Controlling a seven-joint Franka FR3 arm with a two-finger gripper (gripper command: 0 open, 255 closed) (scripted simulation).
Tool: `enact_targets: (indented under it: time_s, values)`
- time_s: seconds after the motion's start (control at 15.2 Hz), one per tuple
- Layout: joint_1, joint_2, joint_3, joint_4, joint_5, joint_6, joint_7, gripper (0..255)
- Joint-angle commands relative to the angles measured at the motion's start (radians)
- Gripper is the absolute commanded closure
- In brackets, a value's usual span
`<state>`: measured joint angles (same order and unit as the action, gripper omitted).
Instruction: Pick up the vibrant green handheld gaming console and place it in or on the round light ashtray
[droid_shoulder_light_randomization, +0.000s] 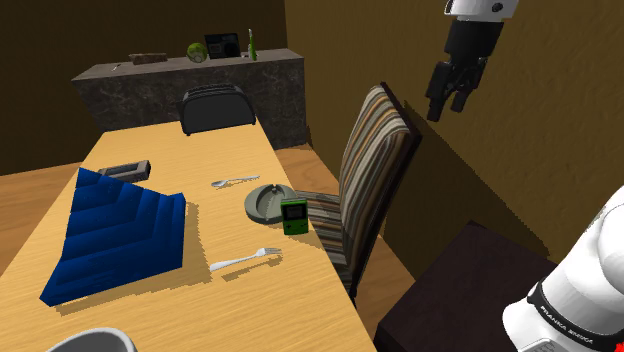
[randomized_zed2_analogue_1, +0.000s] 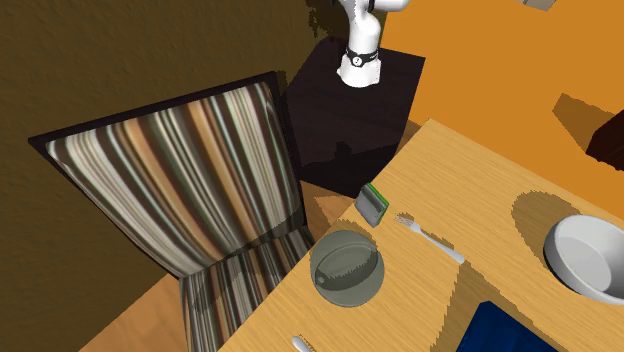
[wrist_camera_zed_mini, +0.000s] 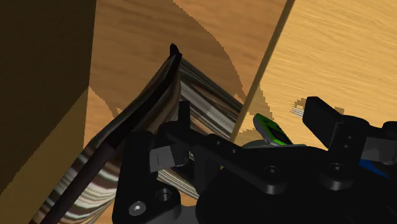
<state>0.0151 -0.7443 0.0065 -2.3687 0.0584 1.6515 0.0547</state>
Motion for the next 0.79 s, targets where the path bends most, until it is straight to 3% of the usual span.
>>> enact_targets:
  time_s: [0.0, 0.73]
  values:
    - [0.000, 0.000, 0.000, 0.000, 0.000, 0.000, 0.000, 0]
    - [0.061, 0.344, 0.045, 0.008, 0.002, 0.324, -0.086, 0]
